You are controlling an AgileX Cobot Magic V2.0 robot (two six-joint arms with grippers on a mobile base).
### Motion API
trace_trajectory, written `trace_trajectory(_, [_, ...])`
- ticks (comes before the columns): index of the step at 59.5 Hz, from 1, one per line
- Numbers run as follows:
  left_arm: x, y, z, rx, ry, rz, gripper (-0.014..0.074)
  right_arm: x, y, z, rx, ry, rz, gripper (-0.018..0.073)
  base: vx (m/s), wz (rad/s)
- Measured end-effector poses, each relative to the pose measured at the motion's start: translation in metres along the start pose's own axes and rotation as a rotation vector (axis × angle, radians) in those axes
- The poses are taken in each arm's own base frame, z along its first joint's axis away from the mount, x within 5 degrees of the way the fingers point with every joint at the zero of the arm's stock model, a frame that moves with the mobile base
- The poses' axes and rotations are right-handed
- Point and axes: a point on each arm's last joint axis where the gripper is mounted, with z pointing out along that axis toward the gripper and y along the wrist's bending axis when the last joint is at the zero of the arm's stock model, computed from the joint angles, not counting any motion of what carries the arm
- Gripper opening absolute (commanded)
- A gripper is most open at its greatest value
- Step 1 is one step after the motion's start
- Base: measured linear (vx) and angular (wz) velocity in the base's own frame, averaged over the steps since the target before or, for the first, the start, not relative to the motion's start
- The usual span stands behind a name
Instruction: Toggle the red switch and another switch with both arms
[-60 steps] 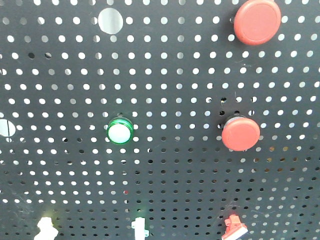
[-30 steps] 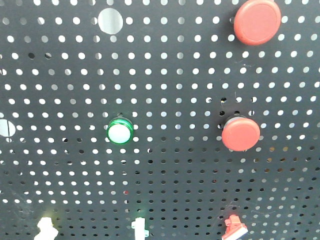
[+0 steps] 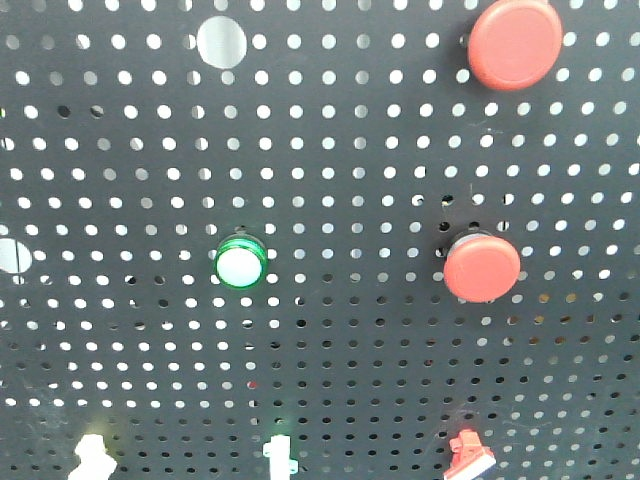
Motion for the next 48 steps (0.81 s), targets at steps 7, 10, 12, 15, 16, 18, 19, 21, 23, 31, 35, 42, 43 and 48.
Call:
trace_trajectory(7, [-0.0004, 0.0, 0.0, 0.0, -0.004, 0.003, 0.0003, -0.0001, 0.0, 0.0, 0.0, -0.001, -0.001, -0.0006, 0.0, 0.0])
trace_trajectory(10, [-0.0005, 0.0, 0.0, 0.0, -0.005, 0.003, 0.0003, -0.0001, 0.0, 0.0, 0.0, -0.001, -0.002, -0.0006, 0.0, 0.0])
trace_trajectory(12, [-0.0005, 0.0, 0.0, 0.0, -0.005, 0.003, 0.0003, -0.0001, 0.0, 0.0, 0.0, -0.001, -0.002, -0.0006, 0.0, 0.0])
trace_trajectory(15, [-0.0005, 0.0, 0.0, 0.0, -0.005, 0.003, 0.0003, -0.0001, 0.0, 0.0, 0.0, -0.001, -0.002, -0.0006, 0.0, 0.0])
trace_trajectory(16, [-0.0005, 0.0, 0.0, 0.0, -0.005, 0.003, 0.0003, -0.0001, 0.0, 0.0, 0.0, -0.001, -0.002, -0.0006, 0.0, 0.0])
trace_trajectory(18, [-0.0005, 0.0, 0.0, 0.0, -0.005, 0.003, 0.0003, -0.0001, 0.0, 0.0, 0.0, -0.001, -0.002, -0.0006, 0.0, 0.0])
trace_trajectory(19, [-0.0005, 0.0, 0.0, 0.0, -0.005, 0.003, 0.0003, -0.0001, 0.0, 0.0, 0.0, -0.001, -0.002, -0.0006, 0.0, 0.0])
trace_trajectory(21, [-0.0005, 0.0, 0.0, 0.0, -0.005, 0.003, 0.0003, -0.0001, 0.0, 0.0, 0.0, -0.001, -0.002, -0.0006, 0.0, 0.0])
trace_trajectory(23, [-0.0005, 0.0, 0.0, 0.0, -0.005, 0.003, 0.0003, -0.0001, 0.0, 0.0, 0.0, -0.001, -0.002, -0.0006, 0.0, 0.0])
trace_trajectory(31, [-0.0005, 0.0, 0.0, 0.0, -0.005, 0.003, 0.0003, -0.0001, 0.0, 0.0, 0.0, -0.001, -0.002, -0.0006, 0.0, 0.0])
trace_trajectory(35, [-0.0005, 0.0, 0.0, 0.0, -0.005, 0.003, 0.0003, -0.0001, 0.0, 0.0, 0.0, -0.001, -0.002, -0.0006, 0.0, 0.0])
trace_trajectory(42, [-0.0005, 0.0, 0.0, 0.0, -0.005, 0.003, 0.0003, -0.0001, 0.0, 0.0, 0.0, -0.001, -0.002, -0.0006, 0.0, 0.0])
trace_trajectory(43, [-0.0005, 0.0, 0.0, 0.0, -0.005, 0.003, 0.0003, -0.0001, 0.0, 0.0, 0.0, -0.001, -0.002, -0.0006, 0.0, 0.0])
trace_trajectory(48, [-0.0005, 0.0, 0.0, 0.0, -0.005, 0.003, 0.0003, -0.0001, 0.0, 0.0, 0.0, -0.001, -0.002, -0.0006, 0.0, 0.0])
